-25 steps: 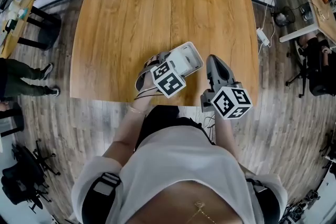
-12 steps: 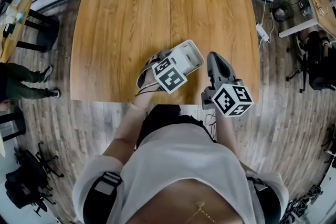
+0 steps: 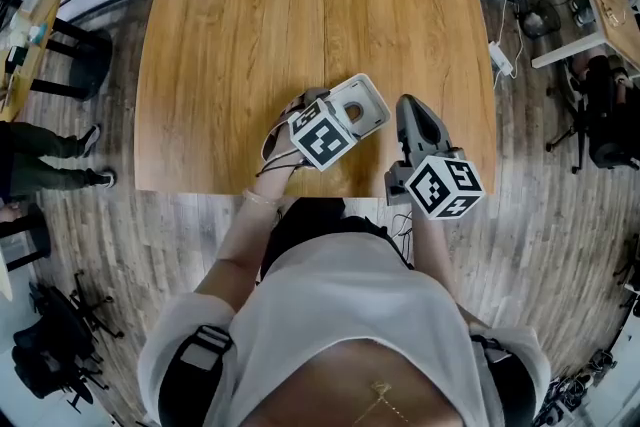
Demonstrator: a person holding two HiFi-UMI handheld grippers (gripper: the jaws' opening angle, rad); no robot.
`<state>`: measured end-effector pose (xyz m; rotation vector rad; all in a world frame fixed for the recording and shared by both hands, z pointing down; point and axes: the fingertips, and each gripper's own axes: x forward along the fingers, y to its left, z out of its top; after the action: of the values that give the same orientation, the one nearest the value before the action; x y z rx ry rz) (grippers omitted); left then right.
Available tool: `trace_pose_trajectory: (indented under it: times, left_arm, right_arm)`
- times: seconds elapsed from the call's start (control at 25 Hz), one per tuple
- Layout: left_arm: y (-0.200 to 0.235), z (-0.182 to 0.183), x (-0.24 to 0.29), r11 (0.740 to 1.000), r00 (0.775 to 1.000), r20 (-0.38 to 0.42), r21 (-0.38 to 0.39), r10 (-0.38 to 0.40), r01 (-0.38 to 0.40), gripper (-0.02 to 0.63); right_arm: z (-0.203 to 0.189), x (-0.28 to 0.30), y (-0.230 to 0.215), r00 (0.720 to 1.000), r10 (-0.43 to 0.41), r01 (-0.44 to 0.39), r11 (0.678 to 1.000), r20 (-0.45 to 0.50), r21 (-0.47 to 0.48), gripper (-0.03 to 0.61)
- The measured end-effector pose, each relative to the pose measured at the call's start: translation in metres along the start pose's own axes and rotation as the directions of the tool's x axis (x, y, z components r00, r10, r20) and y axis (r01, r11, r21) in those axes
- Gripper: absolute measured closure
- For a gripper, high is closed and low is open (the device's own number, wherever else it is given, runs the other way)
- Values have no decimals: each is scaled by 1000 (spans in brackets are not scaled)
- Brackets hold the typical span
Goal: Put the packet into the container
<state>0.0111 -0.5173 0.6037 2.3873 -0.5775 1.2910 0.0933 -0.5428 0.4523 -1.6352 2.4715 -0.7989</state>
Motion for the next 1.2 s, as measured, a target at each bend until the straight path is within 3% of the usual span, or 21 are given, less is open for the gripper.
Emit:
trace_pose_trajectory:
  times: [0.36, 0.44, 0.48, 0.64, 1.08, 1.2]
  left_arm:
    - [12, 10, -15, 997, 996, 50, -9, 80, -80, 178]
    - [20, 15, -24, 989, 983, 104, -41, 149, -145, 444]
    - [23, 17, -28, 983, 976, 125, -53, 179, -174, 513]
    - [23, 19, -35, 981, 966, 173, -65, 191, -183, 591]
    - [-2, 11, -72, 962, 919, 297, 2, 260, -273, 604]
    - [-9, 3, -80, 967, 919, 303, -32, 251, -253, 604]
  right_arm:
    - [-3, -3, -1, 1000, 3, -3, 1000, -8, 0, 568]
    - [-4, -3, 0, 1000, 6, -6, 1000, -10, 0, 568]
    - [-3, -3, 1, 1000, 9, -9, 1000, -11, -1, 568]
    - [-4, -3, 6, 1000, 21, -21, 1000, -12, -4, 568]
    - [-9, -9, 17, 998, 58, -59, 998, -28, -37, 568]
    - [-8, -11, 22, 997, 68, -69, 996, -22, -48, 568]
